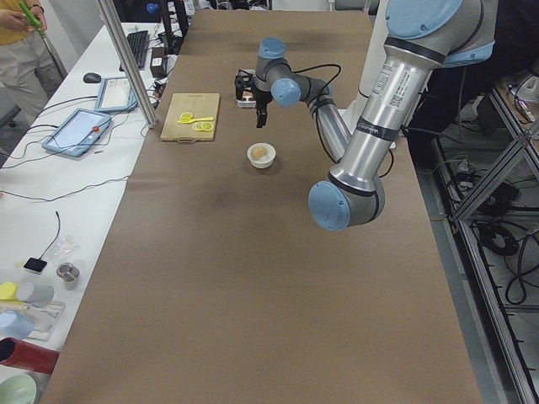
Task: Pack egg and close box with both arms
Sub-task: 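Move the left gripper over the brown egg in the white bowl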
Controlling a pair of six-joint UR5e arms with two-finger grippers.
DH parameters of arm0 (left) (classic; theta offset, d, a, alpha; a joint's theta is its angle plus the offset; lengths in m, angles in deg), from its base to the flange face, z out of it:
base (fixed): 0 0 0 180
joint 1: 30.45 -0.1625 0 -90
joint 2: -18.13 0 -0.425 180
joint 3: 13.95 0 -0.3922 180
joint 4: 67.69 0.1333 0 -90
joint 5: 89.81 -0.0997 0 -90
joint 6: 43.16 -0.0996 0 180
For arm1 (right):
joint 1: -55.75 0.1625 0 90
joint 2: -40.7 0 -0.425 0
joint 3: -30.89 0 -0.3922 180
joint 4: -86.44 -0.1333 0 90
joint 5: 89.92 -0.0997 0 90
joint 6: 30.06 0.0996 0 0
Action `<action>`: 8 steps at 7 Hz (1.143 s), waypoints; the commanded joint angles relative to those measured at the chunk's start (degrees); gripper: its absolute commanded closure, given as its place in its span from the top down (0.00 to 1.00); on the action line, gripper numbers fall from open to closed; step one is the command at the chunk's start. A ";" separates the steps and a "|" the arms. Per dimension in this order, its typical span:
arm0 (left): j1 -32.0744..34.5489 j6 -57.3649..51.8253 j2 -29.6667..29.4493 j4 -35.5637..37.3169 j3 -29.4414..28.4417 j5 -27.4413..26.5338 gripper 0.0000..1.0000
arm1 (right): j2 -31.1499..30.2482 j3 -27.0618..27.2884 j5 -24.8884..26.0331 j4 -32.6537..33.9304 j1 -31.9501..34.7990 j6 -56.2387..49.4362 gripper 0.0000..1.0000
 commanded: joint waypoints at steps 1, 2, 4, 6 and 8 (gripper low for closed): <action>-1.46 -2.68 -4.05 4.17 -4.99 -0.32 0.97 | -0.18 0.05 0.00 0.00 0.01 -0.01 0.99; -1.56 -6.19 -4.51 4.35 -7.38 -0.15 0.95 | -0.27 0.05 0.00 0.00 0.01 -0.01 0.99; -1.30 -14.97 -4.95 4.70 -11.34 -0.06 0.94 | -0.80 0.32 -0.09 0.00 0.01 -0.01 0.99; -1.38 -16.41 -5.30 4.62 -13.62 0.03 0.94 | -0.63 0.32 0.00 0.00 0.01 -0.01 1.00; -1.47 -16.85 -7.31 4.00 -17.66 0.21 0.93 | -0.27 0.32 0.00 0.00 0.01 -0.01 1.00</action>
